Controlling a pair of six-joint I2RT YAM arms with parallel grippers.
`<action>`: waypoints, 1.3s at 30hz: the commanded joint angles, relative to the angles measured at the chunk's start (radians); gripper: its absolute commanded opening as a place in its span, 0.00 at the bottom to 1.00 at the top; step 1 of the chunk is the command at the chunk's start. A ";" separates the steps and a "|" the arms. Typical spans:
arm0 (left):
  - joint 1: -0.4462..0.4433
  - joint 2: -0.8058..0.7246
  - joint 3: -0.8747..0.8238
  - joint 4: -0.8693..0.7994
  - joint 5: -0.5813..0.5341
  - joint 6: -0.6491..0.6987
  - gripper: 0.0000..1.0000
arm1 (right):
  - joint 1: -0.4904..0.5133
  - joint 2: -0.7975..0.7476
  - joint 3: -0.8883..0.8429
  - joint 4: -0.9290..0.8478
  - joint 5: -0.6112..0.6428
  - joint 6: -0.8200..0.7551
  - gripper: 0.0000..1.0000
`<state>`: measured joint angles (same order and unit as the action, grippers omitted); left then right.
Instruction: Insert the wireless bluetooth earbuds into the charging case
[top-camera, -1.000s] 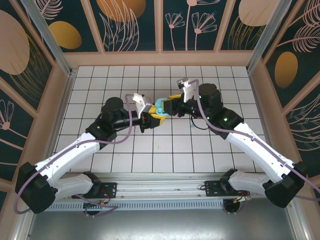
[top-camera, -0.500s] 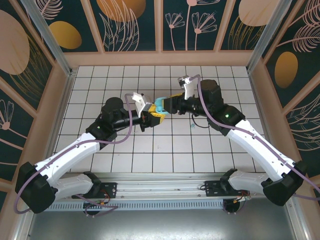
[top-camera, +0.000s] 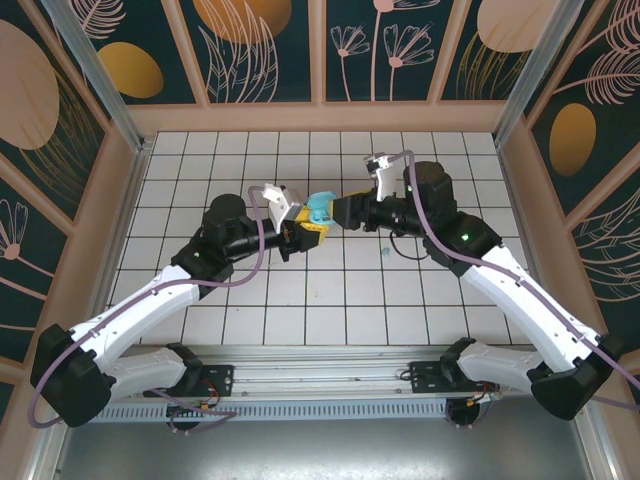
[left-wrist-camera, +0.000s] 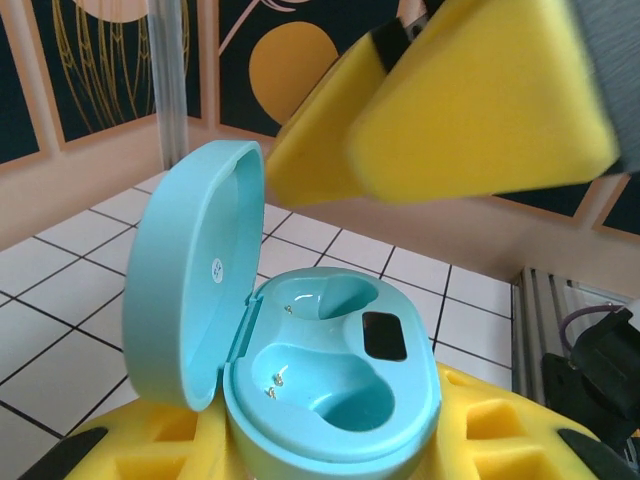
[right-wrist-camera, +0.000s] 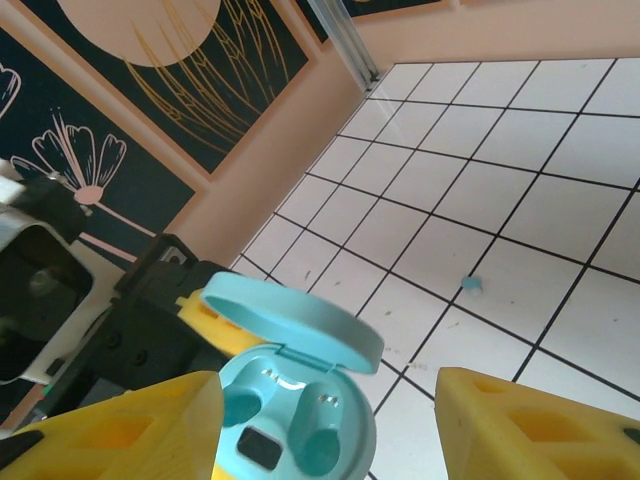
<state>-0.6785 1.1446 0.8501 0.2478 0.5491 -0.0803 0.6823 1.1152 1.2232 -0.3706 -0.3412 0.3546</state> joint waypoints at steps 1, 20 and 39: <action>0.011 0.001 -0.017 0.019 -0.008 -0.013 0.12 | -0.024 -0.028 0.059 -0.044 0.010 0.029 0.58; 0.029 0.036 -0.014 0.012 0.006 -0.006 0.12 | -0.355 0.152 -0.227 -0.210 0.071 0.174 0.44; 0.030 0.038 -0.017 -0.016 0.026 0.017 0.12 | -0.221 0.543 -0.120 -0.327 0.416 0.173 0.32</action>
<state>-0.6540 1.1793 0.8368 0.2268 0.5461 -0.0795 0.4500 1.6260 1.0554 -0.6628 0.0120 0.5304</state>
